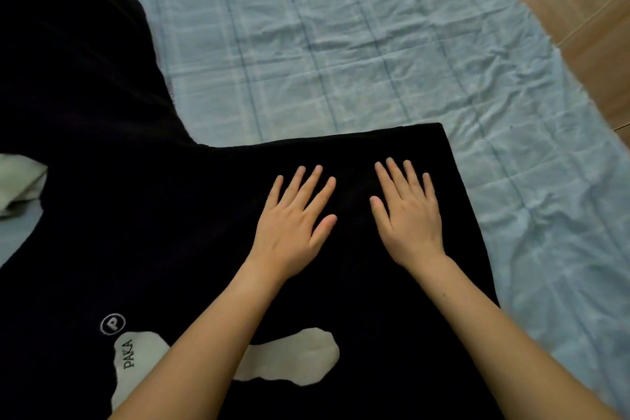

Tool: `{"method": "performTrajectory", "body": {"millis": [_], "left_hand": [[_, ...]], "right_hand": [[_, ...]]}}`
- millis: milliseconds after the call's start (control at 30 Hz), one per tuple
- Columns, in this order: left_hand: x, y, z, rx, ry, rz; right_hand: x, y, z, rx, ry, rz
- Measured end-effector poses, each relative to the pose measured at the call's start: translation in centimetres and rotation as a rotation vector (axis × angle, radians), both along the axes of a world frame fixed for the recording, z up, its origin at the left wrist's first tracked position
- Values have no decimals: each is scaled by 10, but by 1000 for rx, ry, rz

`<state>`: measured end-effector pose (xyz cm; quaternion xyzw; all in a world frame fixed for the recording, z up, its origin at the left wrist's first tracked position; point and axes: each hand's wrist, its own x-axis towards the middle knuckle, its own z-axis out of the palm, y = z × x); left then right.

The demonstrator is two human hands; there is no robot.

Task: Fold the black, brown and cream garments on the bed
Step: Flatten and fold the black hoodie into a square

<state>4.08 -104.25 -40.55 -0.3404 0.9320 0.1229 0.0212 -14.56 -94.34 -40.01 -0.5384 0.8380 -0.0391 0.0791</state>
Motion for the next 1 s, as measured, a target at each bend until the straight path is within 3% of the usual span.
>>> {"method": "performTrajectory", "body": {"millis": [133, 267, 433, 533, 667, 767, 900, 1000], "left_hand": [[64, 18, 12, -88, 61, 210], [148, 49, -12, -68, -13, 347], [156, 48, -13, 9, -4, 355], [172, 53, 4, 48, 68, 362], [245, 85, 19, -40, 64, 463], [328, 115, 13, -49, -19, 562], [374, 129, 2, 48, -56, 475], [373, 125, 11, 103, 40, 460]], "right_hand": [[83, 1, 7, -97, -99, 169], [113, 16, -17, -9, -101, 263], [117, 10, -15, 4, -23, 211], [172, 10, 5, -46, -83, 101], [294, 24, 23, -117, -185, 331], [359, 37, 17, -50, -203, 435], [385, 50, -10, 42, -147, 526], [386, 49, -11, 41, -98, 506]]}}
